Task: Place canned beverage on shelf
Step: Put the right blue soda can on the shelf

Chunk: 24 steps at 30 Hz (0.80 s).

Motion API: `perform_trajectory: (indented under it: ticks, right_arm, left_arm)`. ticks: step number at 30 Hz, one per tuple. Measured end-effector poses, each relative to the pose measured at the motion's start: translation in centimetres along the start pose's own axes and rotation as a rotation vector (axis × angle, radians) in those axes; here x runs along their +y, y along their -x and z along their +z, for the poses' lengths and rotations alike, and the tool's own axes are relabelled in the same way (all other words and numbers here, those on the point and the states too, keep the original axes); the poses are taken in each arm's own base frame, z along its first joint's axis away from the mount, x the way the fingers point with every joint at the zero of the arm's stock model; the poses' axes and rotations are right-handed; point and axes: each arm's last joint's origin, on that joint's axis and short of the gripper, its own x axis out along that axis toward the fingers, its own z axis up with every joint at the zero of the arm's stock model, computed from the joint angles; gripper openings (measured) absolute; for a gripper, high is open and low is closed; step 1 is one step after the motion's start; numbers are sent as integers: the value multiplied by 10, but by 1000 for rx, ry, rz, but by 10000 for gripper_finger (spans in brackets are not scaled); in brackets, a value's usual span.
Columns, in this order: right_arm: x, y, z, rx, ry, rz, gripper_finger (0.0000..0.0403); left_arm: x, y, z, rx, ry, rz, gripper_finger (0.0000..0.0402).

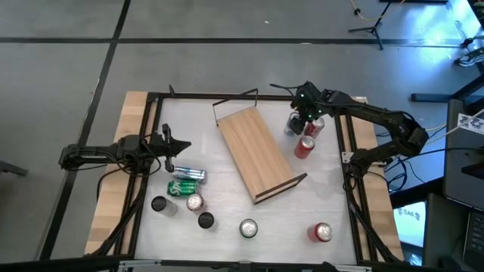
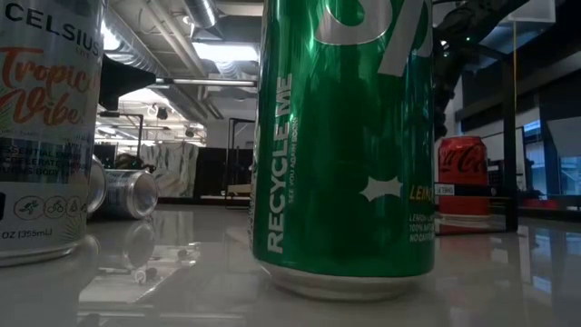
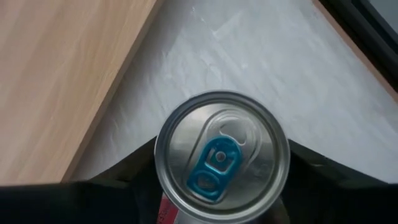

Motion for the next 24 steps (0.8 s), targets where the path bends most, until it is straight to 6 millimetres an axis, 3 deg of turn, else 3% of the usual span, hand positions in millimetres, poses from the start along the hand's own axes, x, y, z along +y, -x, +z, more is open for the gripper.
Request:
perform_trajectory:
  ticks: [13,24]
  right_arm:
    - [1,3,4,-24,113,10,233]
    - [7,49,45,-192,166,62,231]
  left_arm:
    - [0,0,0,0,0,0,0]
    - [0,0,0,0,0,0,0]
